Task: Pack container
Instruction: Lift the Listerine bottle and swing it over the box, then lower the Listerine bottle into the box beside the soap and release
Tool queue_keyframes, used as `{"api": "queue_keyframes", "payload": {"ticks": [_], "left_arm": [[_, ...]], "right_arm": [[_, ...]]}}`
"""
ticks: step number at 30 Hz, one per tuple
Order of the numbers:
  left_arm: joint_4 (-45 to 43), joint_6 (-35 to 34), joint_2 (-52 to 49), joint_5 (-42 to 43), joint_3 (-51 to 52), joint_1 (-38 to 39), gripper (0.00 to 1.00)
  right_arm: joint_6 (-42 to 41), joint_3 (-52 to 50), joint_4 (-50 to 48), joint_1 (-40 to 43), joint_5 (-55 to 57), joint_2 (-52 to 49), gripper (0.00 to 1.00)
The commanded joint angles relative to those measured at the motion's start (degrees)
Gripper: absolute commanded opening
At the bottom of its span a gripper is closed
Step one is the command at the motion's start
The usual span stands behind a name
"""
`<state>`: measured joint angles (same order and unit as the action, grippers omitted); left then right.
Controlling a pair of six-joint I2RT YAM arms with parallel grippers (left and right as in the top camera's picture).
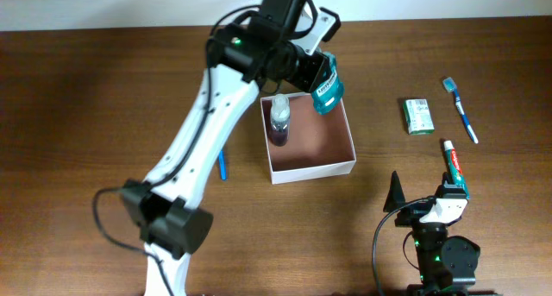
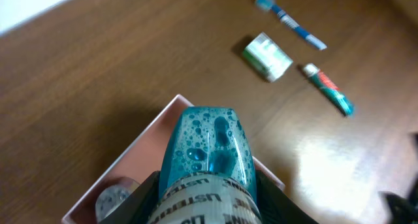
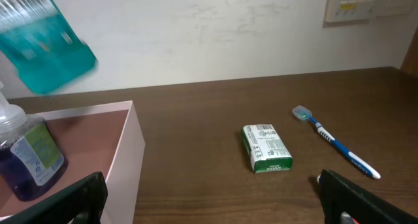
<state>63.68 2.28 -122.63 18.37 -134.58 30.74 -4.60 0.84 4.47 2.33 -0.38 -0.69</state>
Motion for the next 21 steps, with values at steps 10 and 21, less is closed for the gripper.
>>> {"api": "queue_keyframes", "payload": {"ticks": [10,21], "left_arm": [[-1.11,-1.57,-1.88,-6.51,-1.33,0.02,0.22],[2.95,-4.57,-3.06,-8.46,-1.33,2.49,0.22]], "right_arm": [[-0.57,-0.52,0.00,0.00,0.68,0.48,0.98],[-0.57,-0.52,0.02,0.00,0.68,0.50,0.98]]}}
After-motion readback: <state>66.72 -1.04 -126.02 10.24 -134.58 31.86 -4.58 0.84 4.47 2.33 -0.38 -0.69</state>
